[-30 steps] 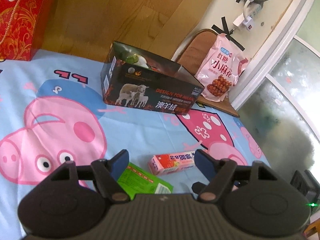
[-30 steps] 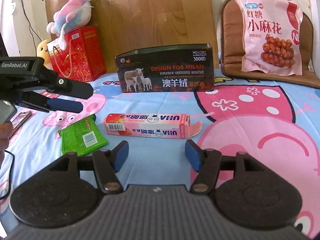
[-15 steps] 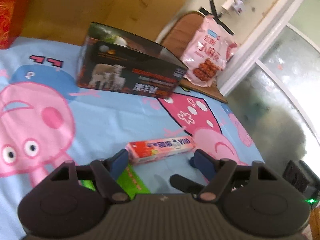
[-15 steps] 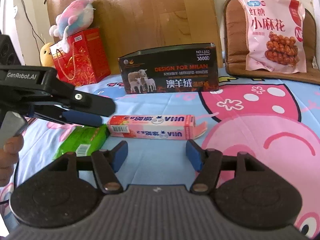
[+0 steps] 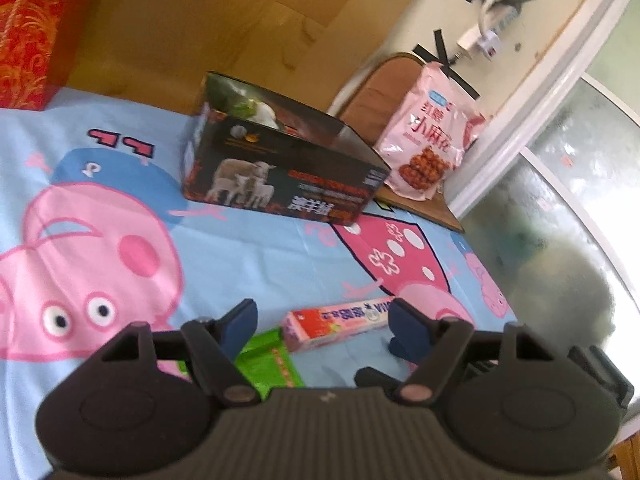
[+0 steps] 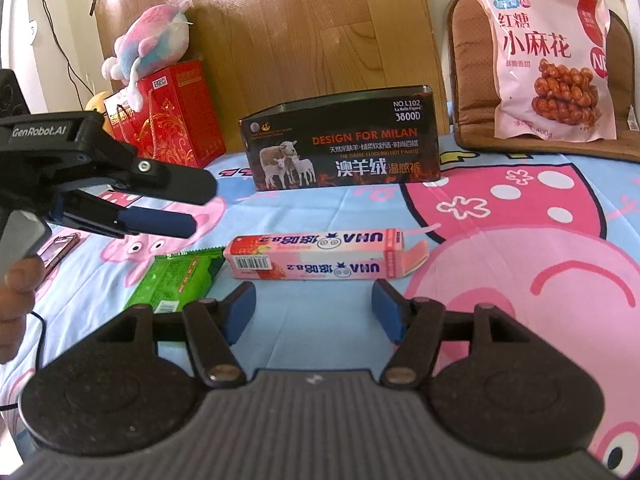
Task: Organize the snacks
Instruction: 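Move the left gripper toward the pink UHA candy box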
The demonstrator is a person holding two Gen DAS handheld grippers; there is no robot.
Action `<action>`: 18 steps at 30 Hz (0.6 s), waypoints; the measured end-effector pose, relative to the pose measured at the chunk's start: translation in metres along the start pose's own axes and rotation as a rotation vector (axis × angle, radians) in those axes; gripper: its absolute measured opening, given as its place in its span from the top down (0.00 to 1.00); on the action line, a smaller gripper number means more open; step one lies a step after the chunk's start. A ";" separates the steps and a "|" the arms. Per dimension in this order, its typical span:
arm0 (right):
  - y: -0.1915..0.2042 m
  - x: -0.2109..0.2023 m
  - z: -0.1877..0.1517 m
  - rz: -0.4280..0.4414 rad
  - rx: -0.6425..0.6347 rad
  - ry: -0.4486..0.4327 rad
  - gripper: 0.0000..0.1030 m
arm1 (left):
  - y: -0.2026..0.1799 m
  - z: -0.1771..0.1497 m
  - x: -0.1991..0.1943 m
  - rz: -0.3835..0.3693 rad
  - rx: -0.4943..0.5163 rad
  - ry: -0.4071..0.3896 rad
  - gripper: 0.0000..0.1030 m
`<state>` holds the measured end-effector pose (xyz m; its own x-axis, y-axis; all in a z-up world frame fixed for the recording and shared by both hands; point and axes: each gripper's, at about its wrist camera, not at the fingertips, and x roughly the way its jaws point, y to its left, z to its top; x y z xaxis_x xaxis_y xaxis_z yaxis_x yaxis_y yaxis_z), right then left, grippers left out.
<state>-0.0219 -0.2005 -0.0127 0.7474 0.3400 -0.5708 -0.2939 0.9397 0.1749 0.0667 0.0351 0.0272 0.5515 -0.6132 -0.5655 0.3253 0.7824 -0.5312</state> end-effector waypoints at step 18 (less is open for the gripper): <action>0.003 0.000 -0.001 -0.017 -0.027 0.002 0.35 | 0.012 -0.003 -0.013 0.010 -0.025 -0.011 0.28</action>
<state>-0.0228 -0.1980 -0.0128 0.7511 0.3240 -0.5752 -0.2974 0.9439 0.1435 0.0612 0.0522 0.0256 0.5629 -0.6043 -0.5640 0.3009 0.7853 -0.5411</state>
